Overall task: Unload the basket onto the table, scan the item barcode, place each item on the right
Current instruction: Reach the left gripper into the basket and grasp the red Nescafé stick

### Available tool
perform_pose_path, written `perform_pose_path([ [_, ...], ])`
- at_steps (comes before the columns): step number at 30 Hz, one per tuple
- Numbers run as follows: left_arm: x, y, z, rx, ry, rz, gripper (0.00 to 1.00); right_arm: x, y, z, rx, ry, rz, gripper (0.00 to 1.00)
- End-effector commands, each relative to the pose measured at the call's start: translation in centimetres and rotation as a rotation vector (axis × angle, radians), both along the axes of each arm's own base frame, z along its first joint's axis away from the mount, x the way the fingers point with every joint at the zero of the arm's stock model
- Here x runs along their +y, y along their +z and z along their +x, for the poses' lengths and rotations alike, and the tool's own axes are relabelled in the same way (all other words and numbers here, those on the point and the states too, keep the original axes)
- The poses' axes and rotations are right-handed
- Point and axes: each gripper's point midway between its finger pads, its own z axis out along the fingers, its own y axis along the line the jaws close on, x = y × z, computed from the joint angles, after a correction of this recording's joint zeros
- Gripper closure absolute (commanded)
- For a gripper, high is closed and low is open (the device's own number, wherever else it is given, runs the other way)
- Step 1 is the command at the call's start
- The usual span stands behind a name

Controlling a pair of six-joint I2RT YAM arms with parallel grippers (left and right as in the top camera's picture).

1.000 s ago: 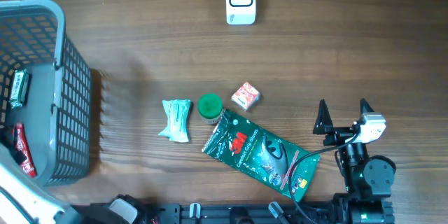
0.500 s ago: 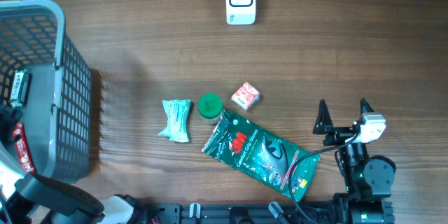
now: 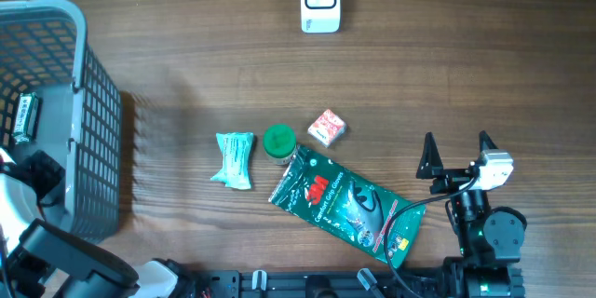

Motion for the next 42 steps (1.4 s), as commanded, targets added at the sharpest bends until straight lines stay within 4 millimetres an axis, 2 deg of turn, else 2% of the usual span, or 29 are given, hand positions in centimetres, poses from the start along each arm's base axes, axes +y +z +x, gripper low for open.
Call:
perform_pose_path([
  [1,-0.2,-1.3,0.1,-0.005,-0.021,0.01,0.0,-0.1,0.2,0.0,-0.007,-0.005,0.003,0.0],
  [4,-0.1,-3.4,0.4,-0.004,0.003,-0.025,0.0,-0.1,0.2,0.0,-0.007,-0.005,0.003,0.0],
  [5,-0.6,-5.1,0.4,0.009,-0.004,-0.073,0.0,-0.1,0.2,0.0,-0.007,-0.005,0.003,0.0],
  [8,-1.3,-8.1,0.2,0.042,-0.002,-0.15,0.0,-0.1,0.2,0.0,-0.007,-0.005,0.003,0.0],
  [9,-1.9,-8.8,0.7,0.023,-0.016,-0.184,0.0,-0.1,0.2,0.0,-0.007,-0.005,0.003,0.01],
  [10,-3.2,-9.5,2.0,-0.043,-0.054,-0.262,0.0,-0.1,0.2,0.0,-0.007,-0.005,0.003,0.0],
  [13,-5.7,-9.2,4.7,-0.2,-0.131,-0.391,0.34,-0.1,0.2,0.0,-0.007,-0.005,0.003,0.0],
  [14,-6.0,-9.1,5.1,-0.223,-0.141,-0.408,0.44,-0.1,0.2,0.0,-0.007,-0.005,0.003,0.0],
  [15,-6.2,-9.1,5.2,-0.247,-0.086,-0.438,0.76,-0.1,0.2,0.0,-0.007,-0.005,0.003,0.0],
  [16,-6.2,-9.0,5.2,-0.256,-0.048,-0.448,0.92,-0.1,0.2,0.0,-0.007,-0.005,0.003,0.0],
  [17,-6.1,-9.0,5.3,-0.272,0.003,-0.461,0.96,-0.1,0.2,0.0,-0.007,-0.005,0.003,0.0],
  [22,-5.7,-8.2,5.6,-0.292,0.02,-0.445,0.96,-0.1,0.2,0.0,-0.007,-0.005,0.003,0.0],
  [24,-4.6,-6.2,6.4,-0.326,0.006,-0.398,0.96,-0.1,0.2,0.0,-0.007,-0.005,0.003,0.0],
  [26,-2.1,-1.2,7.9,-0.425,0.043,-0.296,0.96,-0.1,0.2,0.0,-0.007,-0.005,0.003,0.0],
  [28,-0.7,4.5,9.0,-0.529,0.048,-0.201,0.96,-0.1,0.2,0.0,-0.007,-0.005,0.003,0.0],
  [29,-0.6,7.7,9.4,-0.578,0.018,-0.138,0.96,-0.1,0.2,0.0,-0.007,-0.005,0.003,0.0],
  [30,-0.8,9.6,9.5,-0.606,-0.001,-0.097,0.96,-0.1,0.2,0.0,-0.007,-0.005,0.003,0.0],
  [32,-1.2,13.0,9.3,-0.646,-0.023,-0.01,0.96,-0.1,0.2,0.0,-0.007,-0.005,0.003,0.0],
  [34,-1.6,15.5,8.7,-0.658,-0.018,0.072,0.96,-0.1,0.2,0.0,-0.007,-0.005,0.003,0.0],
  [35,-1.8,16.2,8.5,-0.66,-0.018,0.091,0.96,-0.1,0.2,0.0,-0.007,-0.005,0.003,0.0],
  [36,-1.9,16.3,8.4,-0.657,-0.015,0.098,0.9,-0.1,0.2,0.0,-0.007,-0.005,0.003,0.0],
  [37,-1.6,15.2,7.7,-0.611,0.029,0.089,0.13,-0.1,0.2,0.0,-0.007,-0.005,0.003,0.01],
  [38,-1.4,14.4,7.3,-0.591,0.067,0.074,0.0,-0.1,0.2,0.0,-0.007,-0.005,0.003,0.0],
  [41,-1.2,9.9,7.5,-0.499,0.095,-0.025,0.0,-0.1,0.2,0.0,-0.007,-0.005,0.003,0.0],
  [42,-1.3,9.0,7.7,-0.488,0.094,-0.05,0.0,-0.1,0.2,0.0,-0.007,-0.005,0.003,0.0],
])
